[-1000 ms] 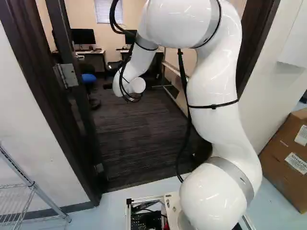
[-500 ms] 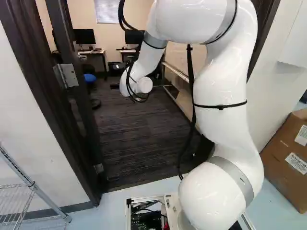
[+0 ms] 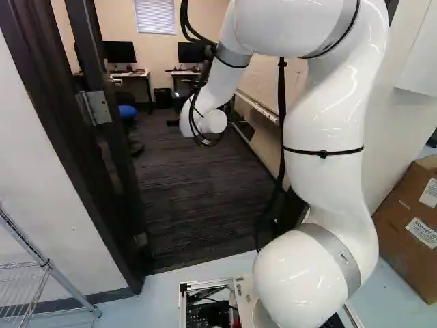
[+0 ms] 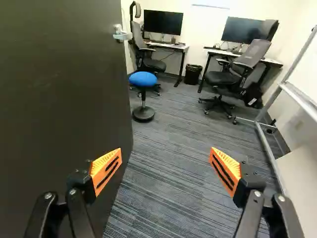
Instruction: Open the door and move inside
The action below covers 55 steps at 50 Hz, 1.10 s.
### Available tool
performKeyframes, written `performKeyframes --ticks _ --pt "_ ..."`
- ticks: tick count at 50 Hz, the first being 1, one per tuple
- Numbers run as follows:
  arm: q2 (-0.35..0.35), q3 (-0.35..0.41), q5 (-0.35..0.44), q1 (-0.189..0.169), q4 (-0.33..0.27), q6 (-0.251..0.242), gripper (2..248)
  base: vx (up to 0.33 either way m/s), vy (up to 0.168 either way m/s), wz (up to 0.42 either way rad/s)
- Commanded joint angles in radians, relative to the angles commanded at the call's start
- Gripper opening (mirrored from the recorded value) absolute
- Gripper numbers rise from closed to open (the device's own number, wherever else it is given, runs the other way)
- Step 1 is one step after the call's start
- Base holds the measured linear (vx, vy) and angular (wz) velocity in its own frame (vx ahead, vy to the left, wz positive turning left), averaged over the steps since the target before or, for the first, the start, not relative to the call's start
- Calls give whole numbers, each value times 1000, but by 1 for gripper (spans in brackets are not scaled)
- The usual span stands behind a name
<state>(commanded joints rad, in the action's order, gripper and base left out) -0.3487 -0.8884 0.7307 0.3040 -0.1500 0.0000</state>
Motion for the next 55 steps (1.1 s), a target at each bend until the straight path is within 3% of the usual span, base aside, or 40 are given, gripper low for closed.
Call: performKeyframes --ticks 55 --pt "134 158 0 -143 69 0 247 0 0 0"
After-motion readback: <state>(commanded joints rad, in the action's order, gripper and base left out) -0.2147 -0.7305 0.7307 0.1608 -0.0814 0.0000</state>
